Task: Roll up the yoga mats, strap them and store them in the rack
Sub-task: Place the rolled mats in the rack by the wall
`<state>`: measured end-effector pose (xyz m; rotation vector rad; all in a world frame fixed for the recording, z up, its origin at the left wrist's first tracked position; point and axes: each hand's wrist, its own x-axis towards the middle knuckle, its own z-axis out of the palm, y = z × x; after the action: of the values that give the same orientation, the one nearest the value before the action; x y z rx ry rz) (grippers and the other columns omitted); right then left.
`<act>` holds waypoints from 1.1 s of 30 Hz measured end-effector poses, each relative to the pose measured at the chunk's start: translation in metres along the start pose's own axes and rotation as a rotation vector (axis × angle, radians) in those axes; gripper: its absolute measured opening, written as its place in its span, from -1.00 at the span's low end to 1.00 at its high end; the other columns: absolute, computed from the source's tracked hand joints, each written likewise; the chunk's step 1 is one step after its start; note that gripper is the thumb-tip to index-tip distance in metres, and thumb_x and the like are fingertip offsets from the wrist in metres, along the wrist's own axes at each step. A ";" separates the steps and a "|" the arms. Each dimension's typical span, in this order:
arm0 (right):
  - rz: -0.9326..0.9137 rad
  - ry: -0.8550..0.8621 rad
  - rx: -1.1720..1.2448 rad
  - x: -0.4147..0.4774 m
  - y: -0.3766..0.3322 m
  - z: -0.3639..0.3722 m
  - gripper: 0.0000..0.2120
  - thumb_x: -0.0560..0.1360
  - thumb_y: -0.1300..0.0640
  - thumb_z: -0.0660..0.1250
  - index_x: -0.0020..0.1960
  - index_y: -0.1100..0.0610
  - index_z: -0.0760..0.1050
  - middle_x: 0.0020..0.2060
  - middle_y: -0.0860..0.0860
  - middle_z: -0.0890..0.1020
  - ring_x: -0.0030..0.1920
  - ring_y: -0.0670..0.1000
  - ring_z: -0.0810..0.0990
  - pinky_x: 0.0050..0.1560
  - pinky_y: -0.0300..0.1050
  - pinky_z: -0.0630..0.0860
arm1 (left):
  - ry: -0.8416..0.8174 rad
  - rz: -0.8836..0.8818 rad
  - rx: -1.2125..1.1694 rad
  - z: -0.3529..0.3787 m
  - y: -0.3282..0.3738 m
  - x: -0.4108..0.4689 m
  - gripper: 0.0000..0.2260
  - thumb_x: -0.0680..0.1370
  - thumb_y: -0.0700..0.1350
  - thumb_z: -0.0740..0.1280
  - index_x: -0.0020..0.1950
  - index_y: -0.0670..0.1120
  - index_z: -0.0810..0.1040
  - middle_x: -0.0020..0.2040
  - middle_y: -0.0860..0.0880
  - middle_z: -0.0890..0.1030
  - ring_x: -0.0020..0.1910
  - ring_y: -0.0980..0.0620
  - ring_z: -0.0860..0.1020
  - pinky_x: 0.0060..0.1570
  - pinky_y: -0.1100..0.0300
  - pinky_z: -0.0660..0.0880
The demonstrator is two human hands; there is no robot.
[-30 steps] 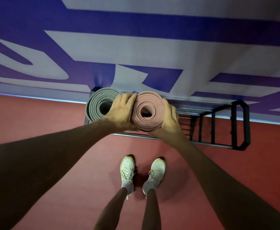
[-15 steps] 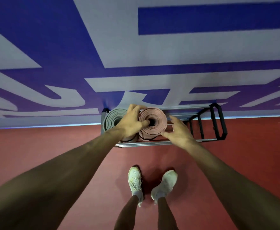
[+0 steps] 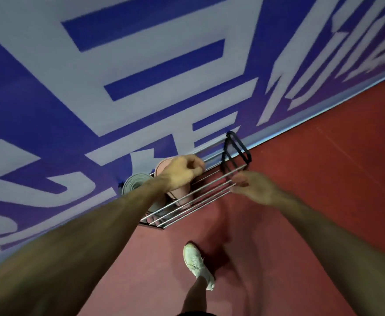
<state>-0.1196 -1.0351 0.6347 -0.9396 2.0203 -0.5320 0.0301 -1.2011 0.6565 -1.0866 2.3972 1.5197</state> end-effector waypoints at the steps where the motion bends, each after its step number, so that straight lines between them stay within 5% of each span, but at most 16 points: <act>1: 0.008 0.048 0.031 -0.019 0.016 -0.005 -0.68 0.48 0.20 0.44 0.18 0.30 0.55 0.10 0.17 0.63 0.13 0.15 0.60 0.19 -0.04 0.47 | -0.048 0.029 0.040 0.015 0.015 -0.003 -0.90 0.54 -0.18 0.32 -0.03 0.00 0.58 -0.02 0.00 0.64 -0.02 0.08 0.58 0.02 0.34 0.45; 3: 0.053 0.133 0.065 -0.065 0.050 -0.016 -0.75 0.47 0.23 0.44 0.09 0.34 0.56 0.03 0.26 0.64 0.04 0.19 0.61 0.12 0.00 0.45 | -0.134 0.091 0.104 0.053 0.047 -0.014 -0.90 0.55 -0.15 0.33 -0.06 0.04 0.59 0.01 -0.02 0.65 0.04 0.03 0.59 0.14 0.26 0.46; 7: 0.124 0.264 0.108 -0.187 0.131 -0.037 -0.67 0.50 0.17 0.41 0.20 0.30 0.54 0.11 0.18 0.63 0.10 0.12 0.59 0.06 -0.22 0.40 | -0.314 0.193 0.219 0.161 0.115 -0.056 -0.84 0.56 -0.15 0.34 0.08 -0.18 0.61 -0.04 -0.03 0.60 -0.02 0.06 0.54 -0.05 0.45 0.40; 11: 0.272 0.368 0.095 -0.334 0.217 -0.046 -0.61 0.53 0.01 0.36 0.30 0.15 0.51 0.18 0.05 0.61 0.16 0.04 0.57 -0.01 -0.32 0.32 | -0.445 0.354 0.382 0.286 0.178 -0.107 -0.89 0.53 -0.06 0.38 0.04 0.01 0.63 0.03 -0.03 0.66 0.08 0.00 0.60 0.19 0.16 0.46; 17: 0.550 0.576 0.279 -0.530 0.316 -0.030 -0.59 0.52 -0.06 0.37 0.29 0.12 0.50 0.18 0.03 0.61 0.19 0.02 0.55 0.12 -0.26 0.38 | -0.714 0.644 0.470 0.462 0.279 -0.204 -0.86 0.55 -0.20 0.35 0.08 -0.18 0.62 -0.04 -0.01 0.61 -0.03 0.12 0.50 -0.02 0.35 0.39; 22: 0.715 0.744 0.370 -0.652 0.372 -0.012 -0.58 0.52 -0.05 0.36 0.31 0.13 0.49 0.20 0.05 0.59 0.21 0.03 0.54 0.14 -0.24 0.38 | -0.879 0.747 0.588 0.571 0.343 -0.263 -0.95 0.53 -0.08 0.37 -0.07 0.02 0.63 0.00 0.02 0.66 0.03 0.11 0.56 0.21 0.16 0.43; 26: 0.835 0.825 0.402 -0.731 0.414 -0.001 -0.57 0.52 -0.06 0.36 0.31 0.11 0.49 0.21 0.06 0.59 0.21 0.05 0.55 0.19 -0.18 0.40 | -0.977 0.808 0.681 0.654 0.378 -0.301 -0.87 0.38 0.13 0.36 -0.17 0.13 0.61 -0.04 0.12 0.65 0.06 0.12 0.57 0.21 0.16 0.45; 33: 0.999 0.852 0.490 -0.830 0.506 -0.011 -0.51 0.49 -0.13 0.39 0.32 0.11 0.47 0.24 0.07 0.56 0.21 0.04 0.53 0.22 -0.14 0.43 | -1.144 0.796 0.690 0.816 0.428 -0.329 -0.92 0.52 0.04 0.36 -0.07 0.09 0.63 0.02 0.14 0.64 0.12 0.14 0.54 0.28 0.16 0.39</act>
<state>-0.0283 -0.0720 0.7327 0.7328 2.5400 -0.8449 -0.2143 -0.2560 0.7168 0.7724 2.0958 0.8017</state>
